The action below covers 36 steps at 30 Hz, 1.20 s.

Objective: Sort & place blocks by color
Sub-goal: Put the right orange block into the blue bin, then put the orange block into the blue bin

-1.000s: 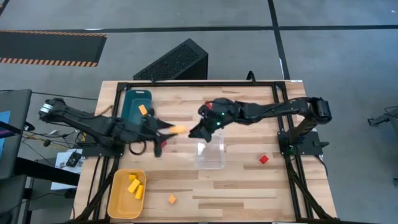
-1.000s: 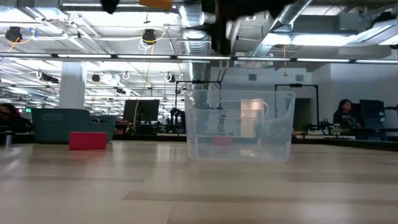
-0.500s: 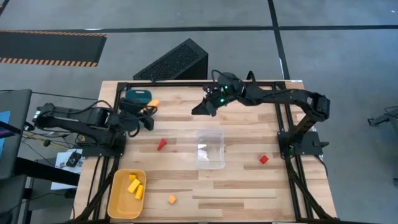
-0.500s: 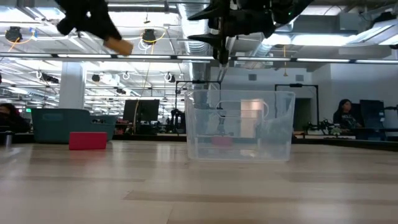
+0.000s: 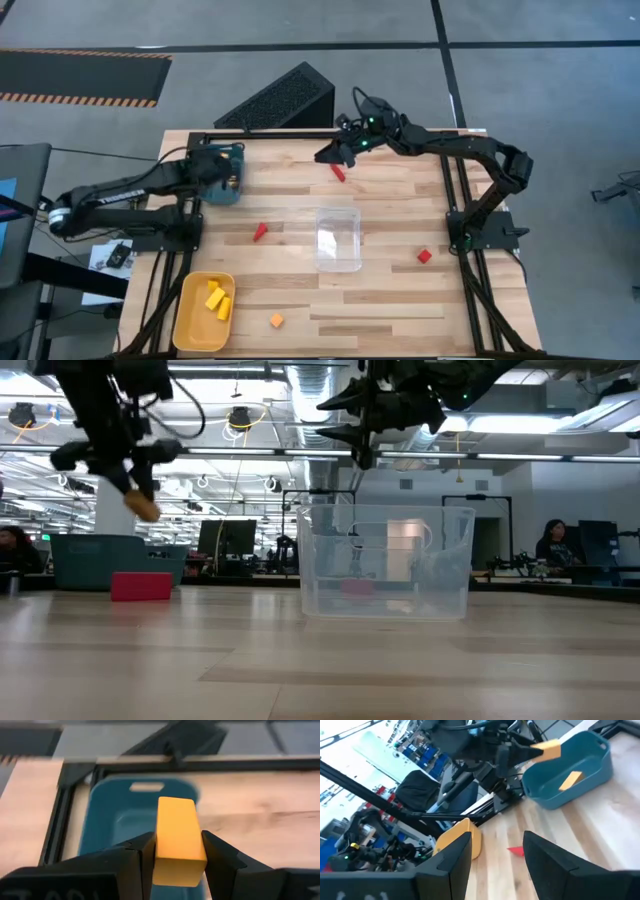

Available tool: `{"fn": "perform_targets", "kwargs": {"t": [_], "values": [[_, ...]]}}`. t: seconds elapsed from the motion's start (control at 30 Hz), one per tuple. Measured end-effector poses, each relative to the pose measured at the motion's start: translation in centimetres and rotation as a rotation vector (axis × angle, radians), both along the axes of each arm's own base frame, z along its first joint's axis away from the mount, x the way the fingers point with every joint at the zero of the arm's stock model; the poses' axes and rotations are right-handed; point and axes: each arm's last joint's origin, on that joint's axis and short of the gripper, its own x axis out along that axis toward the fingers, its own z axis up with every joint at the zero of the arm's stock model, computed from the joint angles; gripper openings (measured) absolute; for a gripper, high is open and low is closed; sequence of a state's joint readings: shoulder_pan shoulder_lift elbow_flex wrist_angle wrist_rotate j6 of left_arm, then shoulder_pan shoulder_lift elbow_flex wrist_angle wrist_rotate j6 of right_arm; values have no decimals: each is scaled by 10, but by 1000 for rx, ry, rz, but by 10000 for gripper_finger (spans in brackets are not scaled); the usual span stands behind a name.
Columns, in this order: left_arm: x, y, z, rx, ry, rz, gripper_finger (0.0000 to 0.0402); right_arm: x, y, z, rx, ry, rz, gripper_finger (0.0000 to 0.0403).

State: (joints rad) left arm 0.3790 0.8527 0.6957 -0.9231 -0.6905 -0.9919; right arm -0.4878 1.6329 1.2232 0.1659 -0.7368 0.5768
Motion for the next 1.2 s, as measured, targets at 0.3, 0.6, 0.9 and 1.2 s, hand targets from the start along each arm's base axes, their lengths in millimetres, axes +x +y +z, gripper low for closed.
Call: {"fn": "perform_targets", "kwargs": {"t": [0.3, 0.6, 0.9, 1.2], "values": [[-11, 26, -46, -241, 124, 164, 113, 5, 11, -2, -59, -2, 31, 198], [-10, 38, -65, -378, 212, 189, 116, -13, 35, 6, -246, 124, 23, 198], [-9, 39, -67, -398, 200, 201, 190, -35, 37, -5, -259, 170, -17, 198], [-7, 38, -48, -379, 104, 163, 236, -49, 57, -42, -141, 156, -25, 198]]}}
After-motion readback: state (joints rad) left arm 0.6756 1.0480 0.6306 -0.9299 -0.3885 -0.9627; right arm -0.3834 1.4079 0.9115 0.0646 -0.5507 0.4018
